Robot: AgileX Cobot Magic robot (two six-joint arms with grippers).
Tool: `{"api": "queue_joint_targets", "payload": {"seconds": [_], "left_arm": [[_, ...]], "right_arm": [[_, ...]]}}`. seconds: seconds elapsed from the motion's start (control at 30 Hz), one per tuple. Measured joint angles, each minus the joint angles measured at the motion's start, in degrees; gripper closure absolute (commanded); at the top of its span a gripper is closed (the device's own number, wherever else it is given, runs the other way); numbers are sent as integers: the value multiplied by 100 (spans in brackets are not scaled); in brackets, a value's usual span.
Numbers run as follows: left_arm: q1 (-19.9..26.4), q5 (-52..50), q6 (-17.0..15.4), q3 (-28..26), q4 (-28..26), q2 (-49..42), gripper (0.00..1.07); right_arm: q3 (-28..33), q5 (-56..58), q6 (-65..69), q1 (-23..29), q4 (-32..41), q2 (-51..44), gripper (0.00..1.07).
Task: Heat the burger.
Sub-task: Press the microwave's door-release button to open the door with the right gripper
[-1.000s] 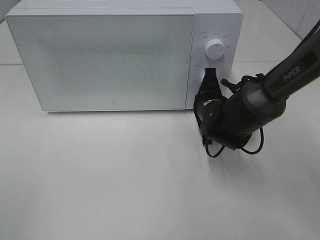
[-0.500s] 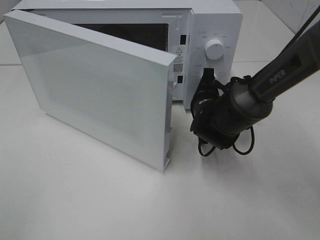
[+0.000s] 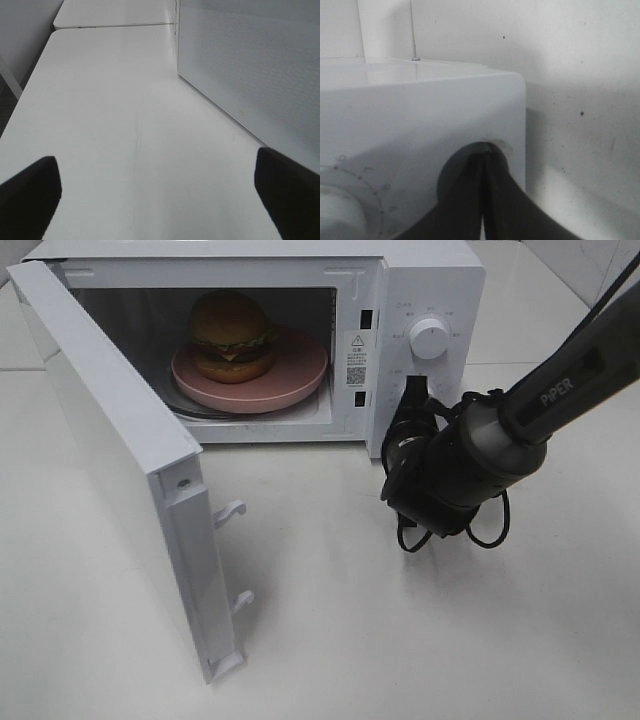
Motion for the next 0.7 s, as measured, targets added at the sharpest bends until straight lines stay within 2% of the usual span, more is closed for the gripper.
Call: {"api": "queue_joint_targets", "payload": {"seconds": [0.37,0.7], "left_arm": [[0,0,0,0,0,0,3],[0,0,0,0,0,0,3]], "right_arm": [[413,132,57,-86,-762,-246,107],[859,57,155,-29,-1100,-561,107]]}}
